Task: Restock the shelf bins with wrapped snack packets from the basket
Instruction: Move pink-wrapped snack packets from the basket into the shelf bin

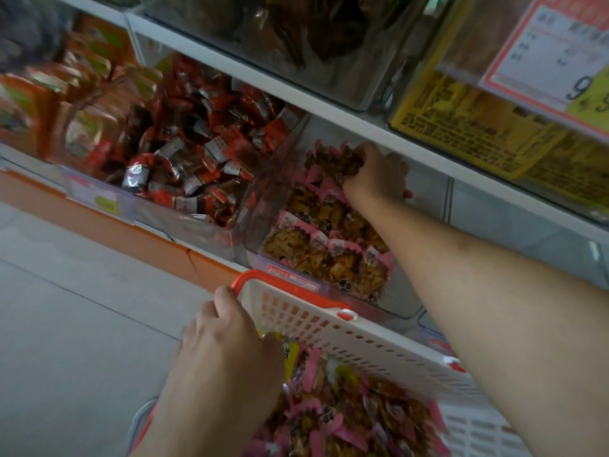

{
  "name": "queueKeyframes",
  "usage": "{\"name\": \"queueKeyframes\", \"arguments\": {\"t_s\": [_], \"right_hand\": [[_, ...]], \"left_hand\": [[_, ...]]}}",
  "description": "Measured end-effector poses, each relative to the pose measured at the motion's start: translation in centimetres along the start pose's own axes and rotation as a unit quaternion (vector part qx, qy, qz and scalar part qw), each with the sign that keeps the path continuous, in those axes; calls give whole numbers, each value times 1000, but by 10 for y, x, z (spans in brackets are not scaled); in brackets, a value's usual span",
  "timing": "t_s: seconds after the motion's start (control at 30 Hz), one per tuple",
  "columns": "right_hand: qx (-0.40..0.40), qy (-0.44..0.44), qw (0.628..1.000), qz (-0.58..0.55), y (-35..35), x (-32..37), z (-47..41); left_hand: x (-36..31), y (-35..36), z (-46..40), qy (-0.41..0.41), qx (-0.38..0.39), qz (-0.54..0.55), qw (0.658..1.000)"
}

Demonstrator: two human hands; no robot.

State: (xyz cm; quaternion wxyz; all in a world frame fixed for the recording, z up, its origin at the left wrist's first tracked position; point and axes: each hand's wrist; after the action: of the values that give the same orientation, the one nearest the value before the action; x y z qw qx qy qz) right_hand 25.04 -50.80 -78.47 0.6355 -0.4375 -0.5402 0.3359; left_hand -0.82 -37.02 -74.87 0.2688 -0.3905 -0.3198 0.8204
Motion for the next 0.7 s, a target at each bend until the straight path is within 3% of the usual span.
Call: {"name": "queueKeyframes", "arguments": {"t_s": [0.23, 0.53, 0.63, 0.7], "right_hand": [[1, -23, 999, -43, -15, -6, 18], [-61, -242, 962, -112, -52, -41, 131], [-3, -305, 943, -134, -59, -65, 204], [84, -292, 947, -101, -51, -80, 242]], "left_hand": [[1, 1, -2, 15, -5, -9, 1000], [3, -12, -7, 27, -4, 8, 1000], [11, -17, -5, 46, -10, -14, 999], [17, -17, -2, 53, -14, -25, 998]]}}
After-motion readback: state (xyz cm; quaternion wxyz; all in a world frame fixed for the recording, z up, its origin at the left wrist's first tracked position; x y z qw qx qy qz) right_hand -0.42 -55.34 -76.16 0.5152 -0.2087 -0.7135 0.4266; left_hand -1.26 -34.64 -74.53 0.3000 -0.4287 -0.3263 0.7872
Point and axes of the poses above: each hand's wrist, its own z-axis away from the middle knuckle, its own y-axis out of the palm, x = y × z, and after that the axes turned 3 degrees about y, right-handed
